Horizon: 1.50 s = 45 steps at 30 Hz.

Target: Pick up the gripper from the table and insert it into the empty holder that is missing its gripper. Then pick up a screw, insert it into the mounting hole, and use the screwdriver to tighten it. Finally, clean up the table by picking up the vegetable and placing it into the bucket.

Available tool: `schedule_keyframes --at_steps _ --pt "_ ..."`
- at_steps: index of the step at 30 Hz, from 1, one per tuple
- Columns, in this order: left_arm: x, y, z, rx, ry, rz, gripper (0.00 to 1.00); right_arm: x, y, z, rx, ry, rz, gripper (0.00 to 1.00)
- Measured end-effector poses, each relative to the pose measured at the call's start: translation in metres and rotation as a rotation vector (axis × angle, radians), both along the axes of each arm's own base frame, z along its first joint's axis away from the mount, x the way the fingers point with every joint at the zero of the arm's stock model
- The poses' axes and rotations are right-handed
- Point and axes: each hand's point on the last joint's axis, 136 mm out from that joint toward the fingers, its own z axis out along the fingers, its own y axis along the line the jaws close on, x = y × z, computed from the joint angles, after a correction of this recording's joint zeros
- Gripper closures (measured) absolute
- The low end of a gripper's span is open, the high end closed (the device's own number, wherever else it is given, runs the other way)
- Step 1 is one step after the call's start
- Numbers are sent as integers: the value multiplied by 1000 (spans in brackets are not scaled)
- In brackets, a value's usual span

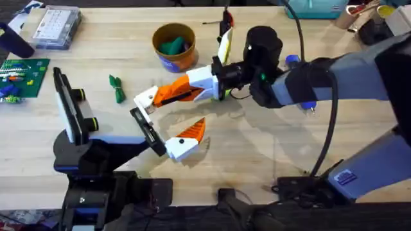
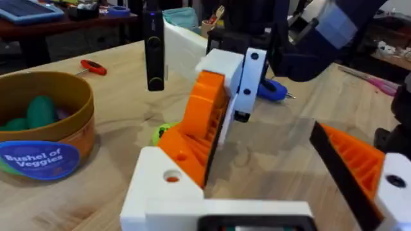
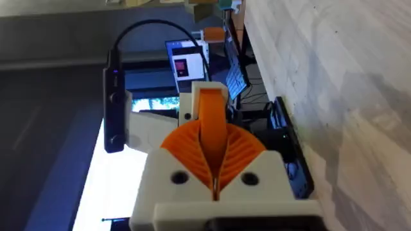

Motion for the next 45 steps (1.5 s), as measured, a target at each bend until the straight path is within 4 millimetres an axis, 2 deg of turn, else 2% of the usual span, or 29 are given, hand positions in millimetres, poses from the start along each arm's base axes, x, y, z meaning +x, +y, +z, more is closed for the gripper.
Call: schedule_keyframes --at_steps 14,30,45 --pt "0 1 -1 1 2 3 8 -4 2 0 47 -209 32 990" --pt "5 5 -1 2 5 38 8 -19 9 -4 45 -218 84 989" --pt "-24 -11 -1 -20 47 -150 8 -18 -9 -4 41 -147 134 990"
